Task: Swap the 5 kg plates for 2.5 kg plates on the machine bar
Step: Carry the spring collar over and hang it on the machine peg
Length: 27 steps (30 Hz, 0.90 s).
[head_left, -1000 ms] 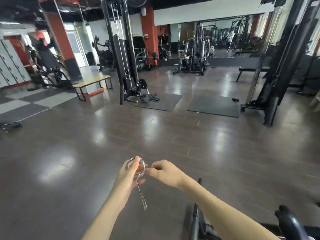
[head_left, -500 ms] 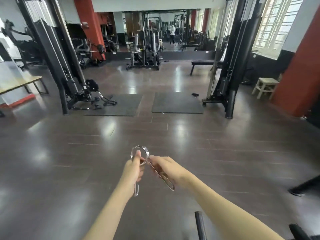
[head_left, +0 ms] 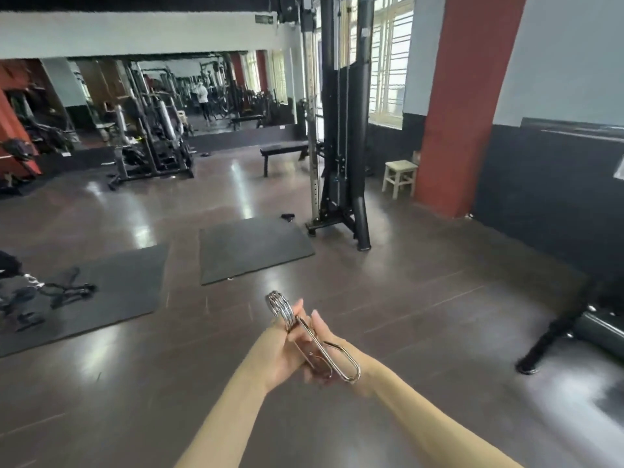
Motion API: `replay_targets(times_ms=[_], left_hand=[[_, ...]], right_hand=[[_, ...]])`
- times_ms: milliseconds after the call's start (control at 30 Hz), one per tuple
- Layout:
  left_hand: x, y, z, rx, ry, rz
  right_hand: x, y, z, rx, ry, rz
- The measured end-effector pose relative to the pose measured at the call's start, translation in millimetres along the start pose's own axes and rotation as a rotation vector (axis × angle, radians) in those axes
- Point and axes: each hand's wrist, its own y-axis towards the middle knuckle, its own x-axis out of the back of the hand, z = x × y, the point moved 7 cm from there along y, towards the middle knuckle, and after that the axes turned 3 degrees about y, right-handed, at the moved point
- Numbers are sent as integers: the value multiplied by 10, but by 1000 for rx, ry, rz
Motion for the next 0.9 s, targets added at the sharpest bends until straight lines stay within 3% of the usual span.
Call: replay_targets(times_ms=[133, 233, 333, 633, 900], left_hand=[[-238, 1178, -394, 25, -40, 5], [-328, 2000, -669, -28, -135, -99], [-465, 2791, -909, -15, -248, 27], [-1461, 5408, -1231, 86, 229, 302], [-2790, 7184, -1088, 127, 519, 450]], right_hand=[[1025, 749, 390, 59, -68, -285], [1694, 1114, 633, 25, -48, -410], [2351, 1502, 768, 28, -102, -511], [4674, 2606, 868, 33, -94, -930], [6455, 2685, 1021, 9, -38, -1176]])
